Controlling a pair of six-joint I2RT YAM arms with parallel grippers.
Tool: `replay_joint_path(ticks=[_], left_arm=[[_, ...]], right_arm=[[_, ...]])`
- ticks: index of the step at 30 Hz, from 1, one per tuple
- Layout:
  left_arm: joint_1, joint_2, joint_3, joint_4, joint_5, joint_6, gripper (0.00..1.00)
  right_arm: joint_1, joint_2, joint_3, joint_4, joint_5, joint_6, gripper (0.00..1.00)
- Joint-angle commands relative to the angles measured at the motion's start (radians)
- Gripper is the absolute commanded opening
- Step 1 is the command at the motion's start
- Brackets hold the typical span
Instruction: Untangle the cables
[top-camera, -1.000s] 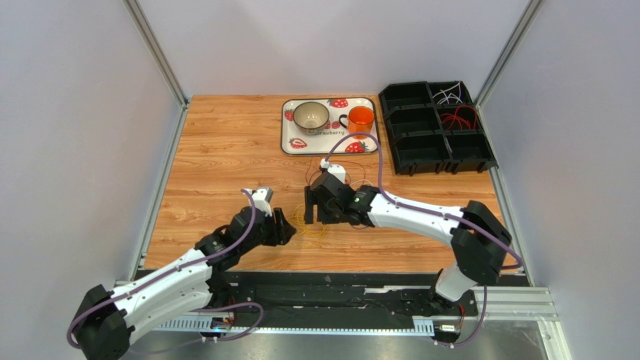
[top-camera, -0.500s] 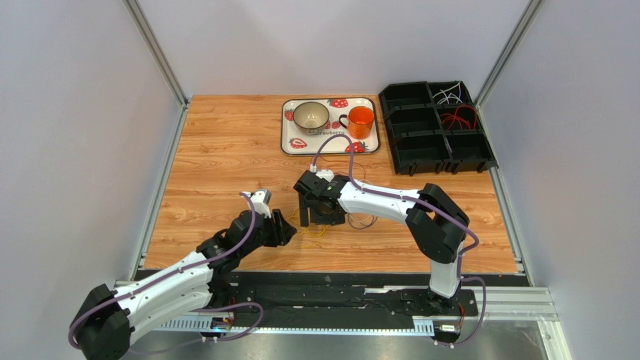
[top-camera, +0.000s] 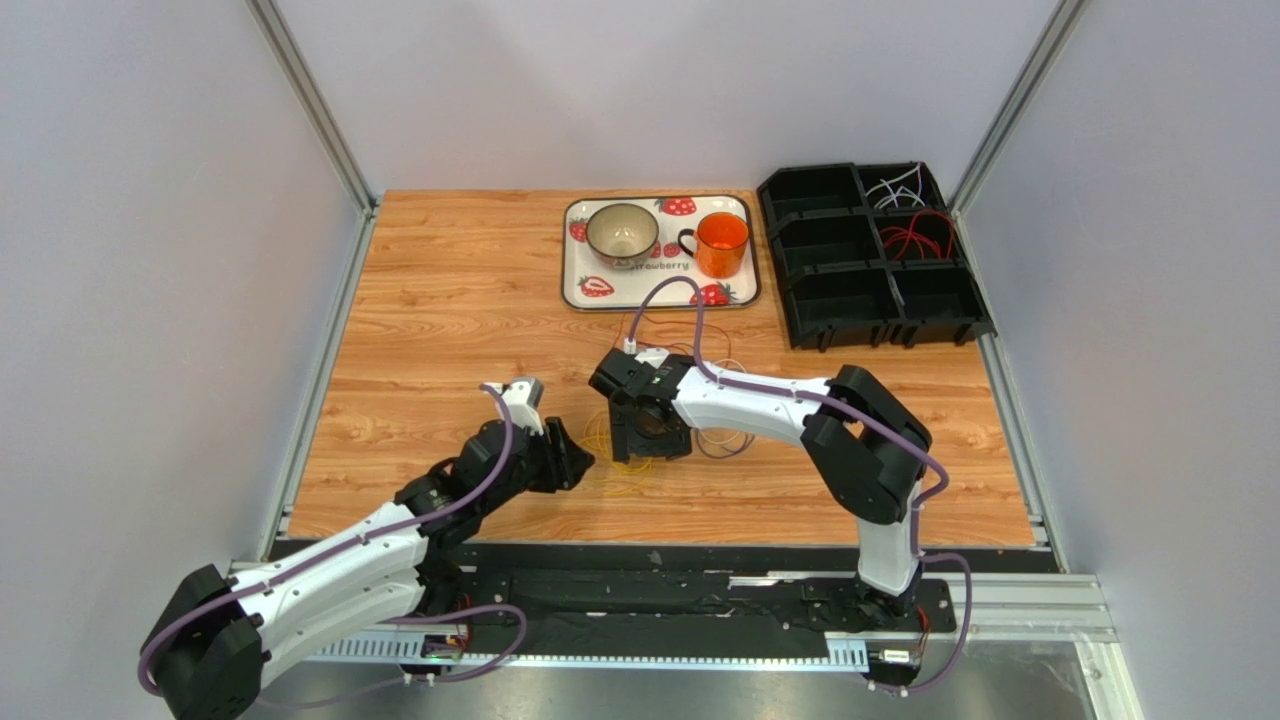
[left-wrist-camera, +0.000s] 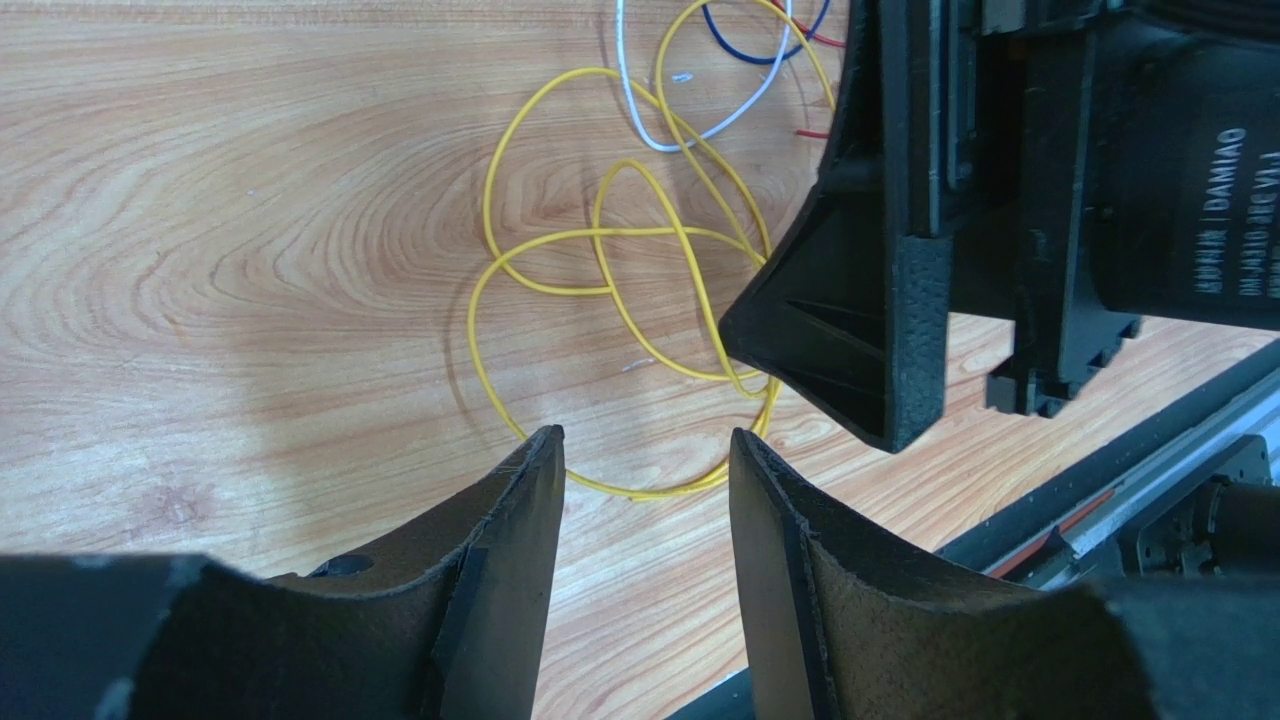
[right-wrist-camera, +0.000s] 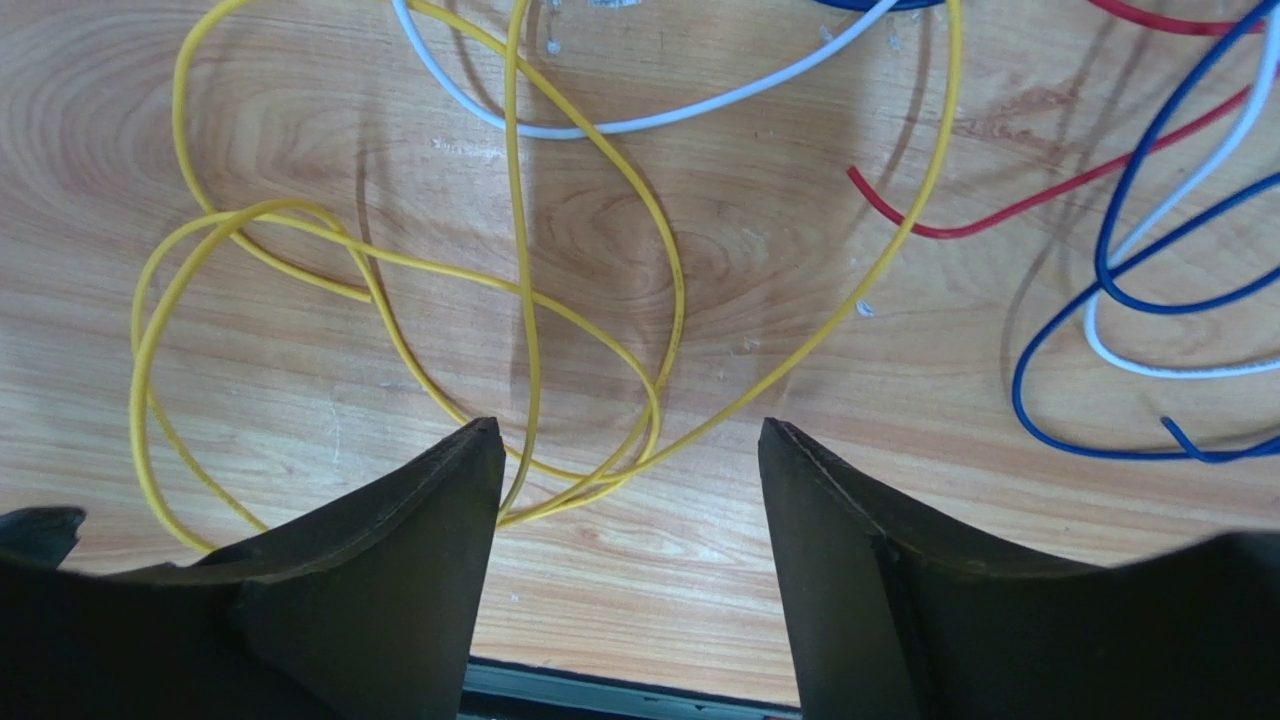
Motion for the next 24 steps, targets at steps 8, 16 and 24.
replay_joint_path(ticks=[8, 16, 24], left_arm=[[0.002, 0.013, 0.002, 0.044, 0.004, 0.001, 0.52], [0.002, 0.039, 0.011, 0.049, 0.006, 0.004, 0.52], [0.002, 0.042, 0.014, 0.049, 0.007, 0.007, 0.50]], right_arm=[[0.011, 0.049, -0.007, 0.045, 0.033, -0.015, 0.38], [0.011, 0.069, -0.059, 0.049, 0.047, -0.035, 0.00], [0.008, -0.032, -0.085, 0.026, 0.085, -0.067, 0.00]])
